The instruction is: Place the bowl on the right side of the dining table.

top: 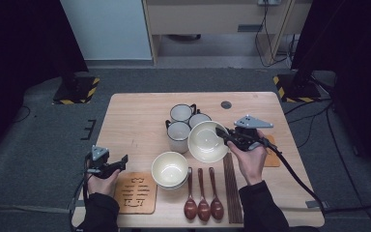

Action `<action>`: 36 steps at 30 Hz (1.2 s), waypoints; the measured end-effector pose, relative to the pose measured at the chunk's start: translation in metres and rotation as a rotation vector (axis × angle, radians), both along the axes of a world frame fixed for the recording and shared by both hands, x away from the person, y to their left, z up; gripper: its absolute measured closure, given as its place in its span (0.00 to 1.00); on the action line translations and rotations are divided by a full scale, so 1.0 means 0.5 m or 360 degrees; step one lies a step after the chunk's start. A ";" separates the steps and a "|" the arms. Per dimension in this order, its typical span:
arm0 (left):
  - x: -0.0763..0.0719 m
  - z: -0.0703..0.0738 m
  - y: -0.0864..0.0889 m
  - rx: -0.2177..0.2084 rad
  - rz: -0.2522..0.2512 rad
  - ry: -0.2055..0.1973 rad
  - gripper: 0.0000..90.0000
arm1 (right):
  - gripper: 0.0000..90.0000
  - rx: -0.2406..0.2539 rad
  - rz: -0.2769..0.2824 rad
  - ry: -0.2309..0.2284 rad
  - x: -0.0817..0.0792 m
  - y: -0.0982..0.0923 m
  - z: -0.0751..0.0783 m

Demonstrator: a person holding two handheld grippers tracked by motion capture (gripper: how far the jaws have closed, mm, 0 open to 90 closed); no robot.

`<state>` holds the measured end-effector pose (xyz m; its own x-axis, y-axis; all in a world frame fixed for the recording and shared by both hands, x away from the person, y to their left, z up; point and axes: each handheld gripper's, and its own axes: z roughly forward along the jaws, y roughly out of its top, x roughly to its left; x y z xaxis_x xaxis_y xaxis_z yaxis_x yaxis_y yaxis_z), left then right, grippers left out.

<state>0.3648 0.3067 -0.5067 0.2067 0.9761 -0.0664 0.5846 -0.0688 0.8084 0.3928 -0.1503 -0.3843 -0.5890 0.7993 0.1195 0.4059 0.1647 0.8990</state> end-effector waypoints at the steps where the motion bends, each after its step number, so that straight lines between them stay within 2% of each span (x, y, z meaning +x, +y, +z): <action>1: 0.001 -0.003 0.001 0.0008 0.0006 0.0016 0.21 | 0.91 -0.0004 -0.0006 -0.0001 0.001 -0.005 -0.001; 19: 0.013 -0.032 -0.002 0.0090 0.0005 0.0126 0.19 | 0.91 -0.0021 -0.0109 0.0050 0.011 -0.081 -0.024; 36: 0.018 -0.045 -0.004 0.0147 0.0007 0.0160 0.16 | 0.91 -0.0041 -0.0197 0.0089 0.018 -0.142 -0.052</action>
